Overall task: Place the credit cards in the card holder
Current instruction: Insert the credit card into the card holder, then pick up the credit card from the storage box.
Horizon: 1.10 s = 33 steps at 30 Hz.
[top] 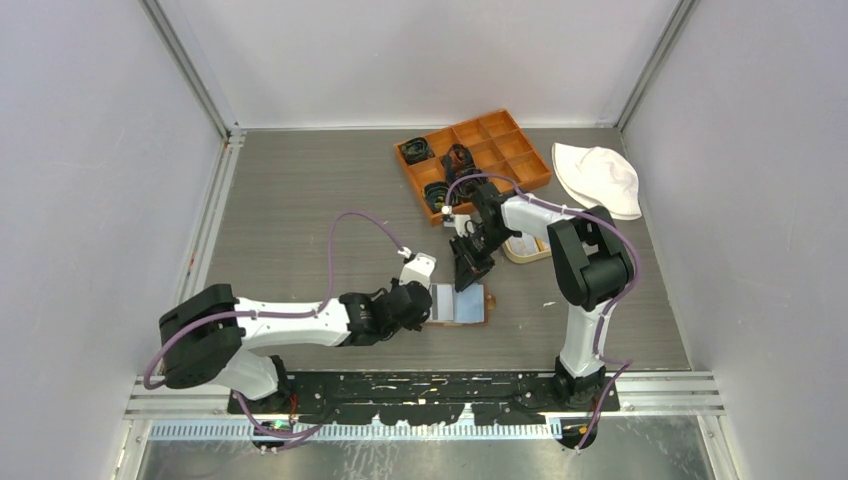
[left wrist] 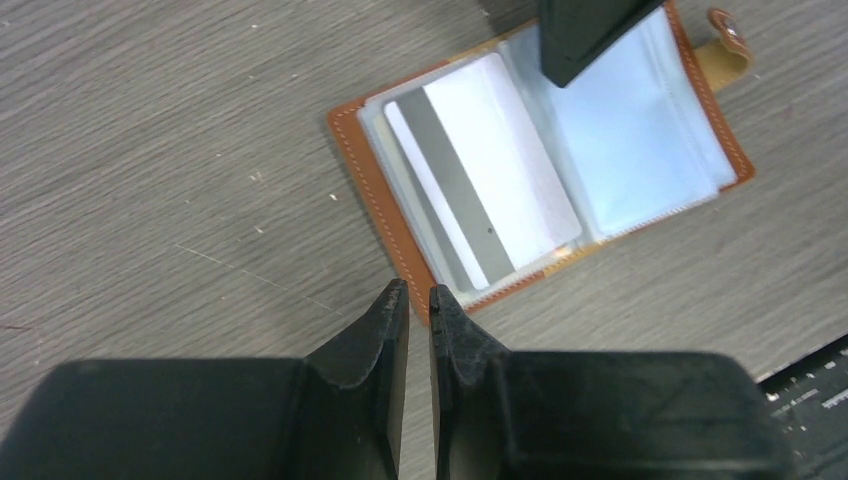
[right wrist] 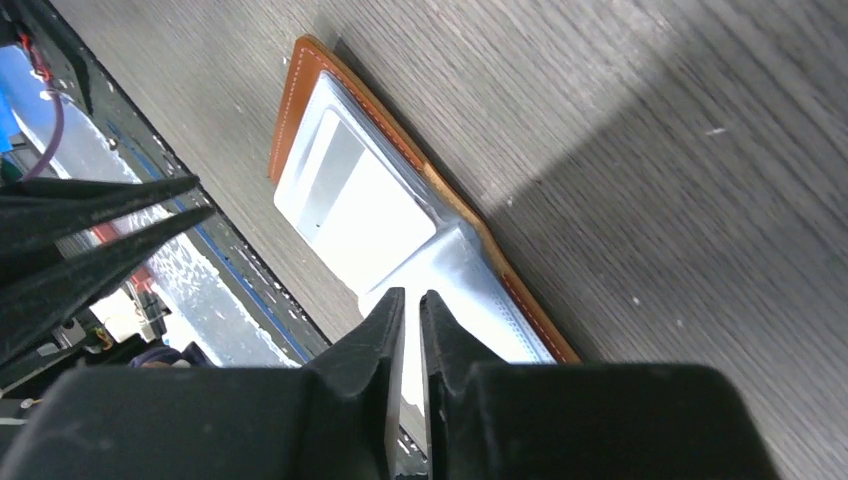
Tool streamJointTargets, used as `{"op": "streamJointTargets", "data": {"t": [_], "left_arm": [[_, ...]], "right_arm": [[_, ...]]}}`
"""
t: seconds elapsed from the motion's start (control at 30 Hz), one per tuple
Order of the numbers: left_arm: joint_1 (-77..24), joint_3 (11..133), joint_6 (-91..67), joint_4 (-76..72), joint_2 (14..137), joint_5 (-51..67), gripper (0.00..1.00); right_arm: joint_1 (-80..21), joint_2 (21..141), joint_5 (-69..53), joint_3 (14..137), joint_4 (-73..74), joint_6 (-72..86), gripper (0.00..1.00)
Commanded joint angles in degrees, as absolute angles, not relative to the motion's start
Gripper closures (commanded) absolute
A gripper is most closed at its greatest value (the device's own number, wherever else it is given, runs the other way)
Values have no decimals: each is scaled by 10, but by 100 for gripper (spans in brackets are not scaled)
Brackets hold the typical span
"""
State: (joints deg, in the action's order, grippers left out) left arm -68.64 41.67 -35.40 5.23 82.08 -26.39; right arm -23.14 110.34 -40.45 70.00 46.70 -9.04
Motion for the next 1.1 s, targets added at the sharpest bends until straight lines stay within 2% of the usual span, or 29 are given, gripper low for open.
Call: {"op": "streamJointTargets", "data": {"t": [0.0, 0.2, 0.57, 1.07], "left_arm": [[-667, 419, -369, 43, 833, -277, 86], [-647, 425, -373, 37, 866, -254, 86], [-641, 449, -381, 46, 923, -214, 87], [-640, 457, -389, 38, 942, -178, 88]], "right_arm": [[-232, 1081, -380, 716, 485, -106, 87], [-246, 1104, -366, 719, 493, -103, 93], [-255, 1133, -392, 713, 477, -71, 93], [-255, 1145, -474, 712, 454, -41, 93]]}}
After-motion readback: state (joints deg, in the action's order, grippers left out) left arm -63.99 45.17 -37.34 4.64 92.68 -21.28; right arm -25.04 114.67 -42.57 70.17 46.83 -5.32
